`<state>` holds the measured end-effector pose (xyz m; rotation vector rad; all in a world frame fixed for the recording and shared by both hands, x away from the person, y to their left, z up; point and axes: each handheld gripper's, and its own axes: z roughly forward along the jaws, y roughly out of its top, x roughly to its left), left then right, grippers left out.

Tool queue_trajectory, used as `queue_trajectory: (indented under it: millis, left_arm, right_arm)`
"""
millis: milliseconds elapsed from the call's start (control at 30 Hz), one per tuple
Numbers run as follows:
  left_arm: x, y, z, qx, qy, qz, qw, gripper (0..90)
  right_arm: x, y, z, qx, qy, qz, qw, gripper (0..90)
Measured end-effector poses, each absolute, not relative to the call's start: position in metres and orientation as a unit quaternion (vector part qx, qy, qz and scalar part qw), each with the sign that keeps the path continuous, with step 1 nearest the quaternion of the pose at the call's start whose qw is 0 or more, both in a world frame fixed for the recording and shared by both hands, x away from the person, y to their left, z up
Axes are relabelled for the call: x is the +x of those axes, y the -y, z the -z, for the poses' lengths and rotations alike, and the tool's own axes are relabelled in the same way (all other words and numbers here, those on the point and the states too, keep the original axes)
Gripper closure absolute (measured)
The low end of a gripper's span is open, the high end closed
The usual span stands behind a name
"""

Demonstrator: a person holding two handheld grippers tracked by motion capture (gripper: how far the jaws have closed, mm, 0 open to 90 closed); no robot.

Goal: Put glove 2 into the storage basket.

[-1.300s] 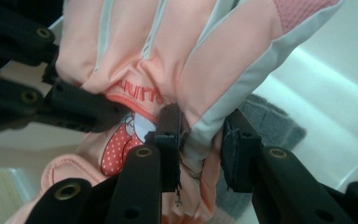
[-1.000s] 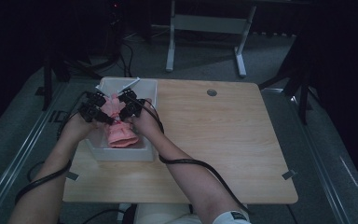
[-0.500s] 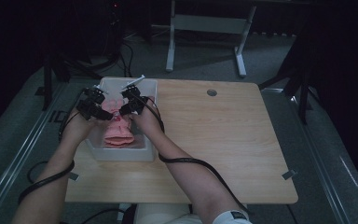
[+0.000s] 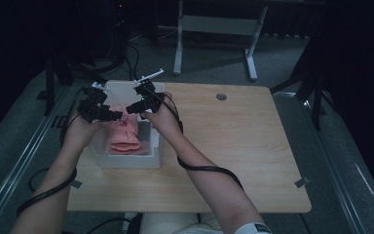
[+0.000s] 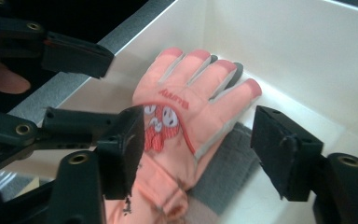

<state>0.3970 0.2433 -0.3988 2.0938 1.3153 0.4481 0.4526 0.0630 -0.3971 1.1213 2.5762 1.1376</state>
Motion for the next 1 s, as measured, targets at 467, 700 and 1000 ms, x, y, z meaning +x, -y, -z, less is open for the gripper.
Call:
queue_trajectory:
  millis: [467, 700, 1000]
  left_arm:
    - [0.371, -0.199, 0.380, 0.807, -0.435, -0.169, 0.362, 42.0]
    - [0.364, -0.172, 0.378, 0.817, -0.399, -0.149, 0.388, 31.1]
    - [0.358, -0.129, 0.392, 0.832, -0.341, -0.100, 0.426, 1.0]
  right_arm:
    - [0.435, -0.003, 0.379, 0.345, -0.838, -0.420, 0.055, 21.3]
    - [0.428, 0.035, 0.382, 0.328, -0.832, -0.444, 0.059, 18.0]
    - [0.421, 0.087, 0.393, 0.323, -0.825, -0.452, 0.100, 17.7]
